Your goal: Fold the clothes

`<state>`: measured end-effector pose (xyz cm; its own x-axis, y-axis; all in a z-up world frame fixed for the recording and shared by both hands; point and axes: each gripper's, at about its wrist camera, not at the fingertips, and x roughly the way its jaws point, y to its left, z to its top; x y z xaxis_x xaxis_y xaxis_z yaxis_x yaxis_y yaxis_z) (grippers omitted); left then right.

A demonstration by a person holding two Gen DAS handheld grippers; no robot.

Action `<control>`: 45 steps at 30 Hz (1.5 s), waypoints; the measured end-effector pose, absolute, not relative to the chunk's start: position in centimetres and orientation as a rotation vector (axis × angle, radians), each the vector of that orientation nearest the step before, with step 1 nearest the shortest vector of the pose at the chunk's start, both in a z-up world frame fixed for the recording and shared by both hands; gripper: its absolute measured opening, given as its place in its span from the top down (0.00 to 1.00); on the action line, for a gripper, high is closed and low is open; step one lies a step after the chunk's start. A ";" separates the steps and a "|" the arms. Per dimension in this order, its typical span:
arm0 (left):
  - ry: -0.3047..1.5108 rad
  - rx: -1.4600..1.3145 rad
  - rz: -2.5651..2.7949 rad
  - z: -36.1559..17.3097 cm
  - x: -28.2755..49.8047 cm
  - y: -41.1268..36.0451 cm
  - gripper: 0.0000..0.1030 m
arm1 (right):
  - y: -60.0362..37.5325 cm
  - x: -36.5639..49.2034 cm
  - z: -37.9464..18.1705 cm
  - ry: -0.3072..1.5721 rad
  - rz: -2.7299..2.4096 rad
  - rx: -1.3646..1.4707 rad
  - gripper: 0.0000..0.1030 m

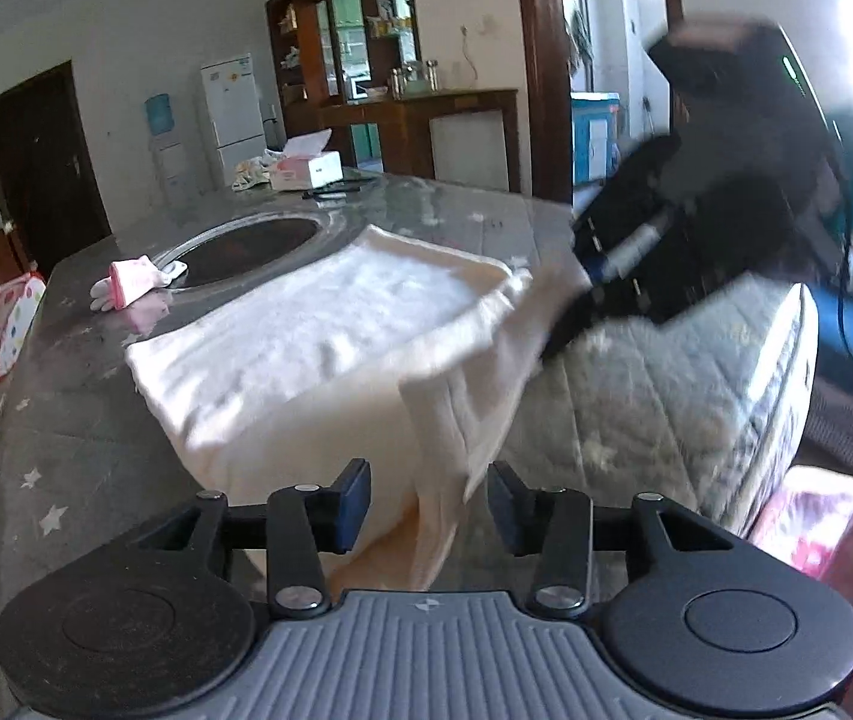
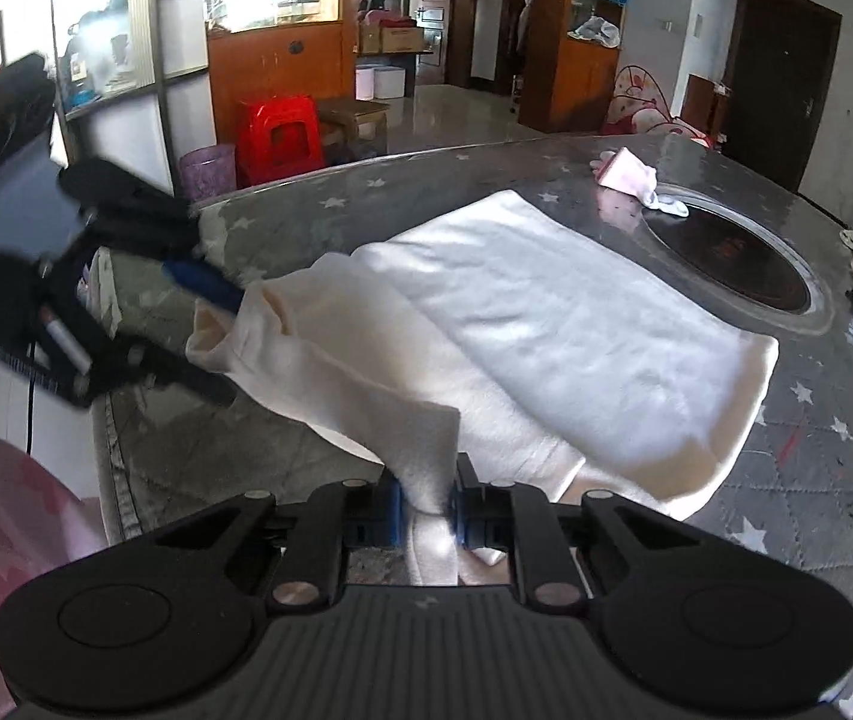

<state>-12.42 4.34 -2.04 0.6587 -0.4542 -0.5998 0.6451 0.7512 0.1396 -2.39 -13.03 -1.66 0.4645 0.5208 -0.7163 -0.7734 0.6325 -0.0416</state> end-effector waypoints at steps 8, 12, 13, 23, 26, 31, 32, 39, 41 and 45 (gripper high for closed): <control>0.566 0.430 -0.599 -3.1 -12.1 4.5 0.80 | -12.8 -2.2 -1.4 0.716 0.797 -0.405 0.85; 0.568 0.369 -0.591 -2.6 -11.7 5.4 0.88 | -12.8 -2.9 -2.3 0.716 0.799 -0.440 0.83; 0.567 0.355 -0.590 -2.5 -11.6 5.6 0.89 | -12.7 -3.1 -2.5 0.716 0.799 -0.452 0.81; 0.568 0.293 -0.585 -1.4 -11.8 5.9 0.90 | -13.0 -5.3 -3.2 0.673 0.791 -0.498 0.89; 0.563 0.267 -0.593 -0.4 -12.5 6.4 0.90 | -13.3 -5.9 -2.2 0.667 0.813 -0.486 0.89; 0.569 0.239 -0.620 1.5 -15.1 7.6 0.91 | -13.8 -8.5 0.3 0.679 0.887 -0.462 0.90; 0.576 0.238 -0.627 2.0 -15.8 7.7 0.91 | -13.8 -9.3 0.9 0.686 0.905 -0.462 0.90; 0.564 0.250 -0.648 4.3 -18.7 7.9 0.91 | -14.0 -11.8 4.5 0.716 0.961 -0.429 0.91; 0.550 0.254 -0.638 4.6 -17.9 7.8 0.91 | -14.0 -11.2 4.9 0.714 0.949 -0.419 0.91; 0.532 0.273 -0.633 4.9 -15.7 7.4 0.91 | -14.1 -8.8 5.4 0.707 0.915 -0.393 0.91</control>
